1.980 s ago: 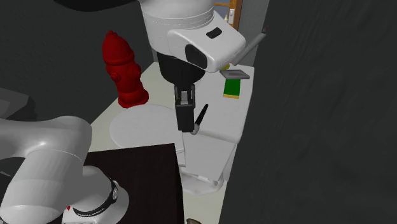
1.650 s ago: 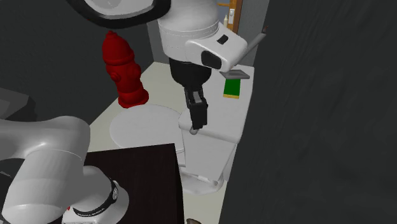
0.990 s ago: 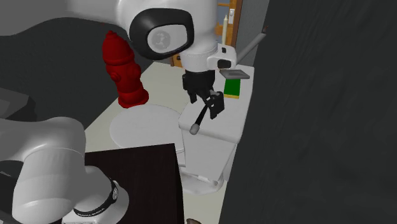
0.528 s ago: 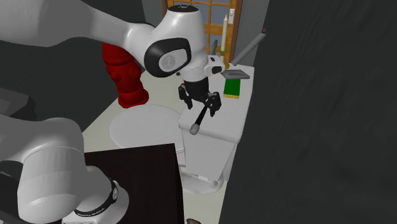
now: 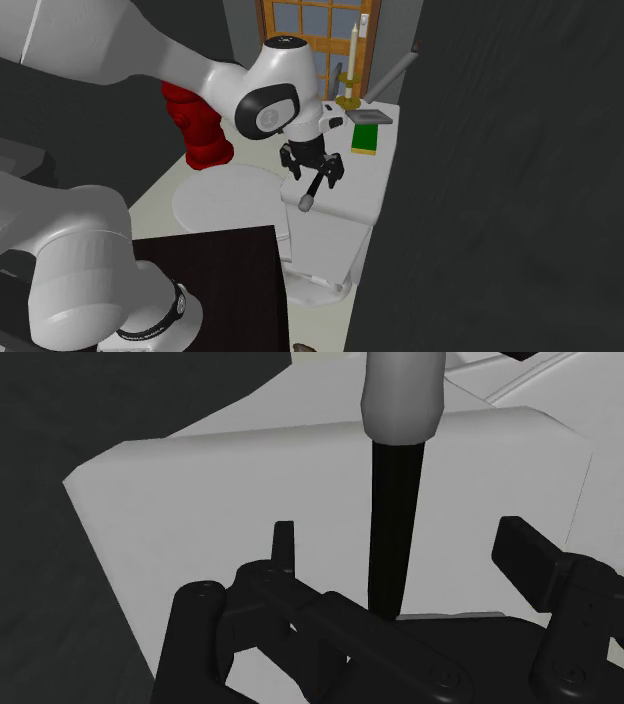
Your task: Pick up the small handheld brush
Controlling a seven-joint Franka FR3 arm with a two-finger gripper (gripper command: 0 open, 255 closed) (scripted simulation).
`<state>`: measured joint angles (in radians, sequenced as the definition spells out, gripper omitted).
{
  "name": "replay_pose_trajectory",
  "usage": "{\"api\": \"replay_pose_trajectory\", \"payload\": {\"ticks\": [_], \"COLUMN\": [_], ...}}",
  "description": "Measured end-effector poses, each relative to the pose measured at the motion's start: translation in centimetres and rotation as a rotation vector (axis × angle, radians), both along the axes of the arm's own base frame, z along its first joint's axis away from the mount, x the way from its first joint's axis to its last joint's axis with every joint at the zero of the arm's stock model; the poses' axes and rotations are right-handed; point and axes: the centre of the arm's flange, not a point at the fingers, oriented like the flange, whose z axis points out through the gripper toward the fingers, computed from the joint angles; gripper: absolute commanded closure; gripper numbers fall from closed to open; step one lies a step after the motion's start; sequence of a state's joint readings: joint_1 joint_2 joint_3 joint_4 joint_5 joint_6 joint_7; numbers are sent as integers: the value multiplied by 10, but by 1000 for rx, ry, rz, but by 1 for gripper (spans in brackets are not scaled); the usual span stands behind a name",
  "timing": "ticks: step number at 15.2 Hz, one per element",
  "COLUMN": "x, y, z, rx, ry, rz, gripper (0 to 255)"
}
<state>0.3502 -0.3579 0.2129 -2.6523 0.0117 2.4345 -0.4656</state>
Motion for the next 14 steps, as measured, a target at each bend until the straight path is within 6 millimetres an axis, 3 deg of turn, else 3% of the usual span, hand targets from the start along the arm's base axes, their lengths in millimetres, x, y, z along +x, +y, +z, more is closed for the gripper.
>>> {"api": "replay_pose_trajectory", "payload": {"ticks": [1, 2, 14], "x": [-1, -1, -1], "y": [0, 0, 0], "z": [-4, -6, -2], "rx": [0, 0, 0], "ry": [0, 0, -1], "rz": [0, 0, 0], "gripper": [0, 255, 255]}}
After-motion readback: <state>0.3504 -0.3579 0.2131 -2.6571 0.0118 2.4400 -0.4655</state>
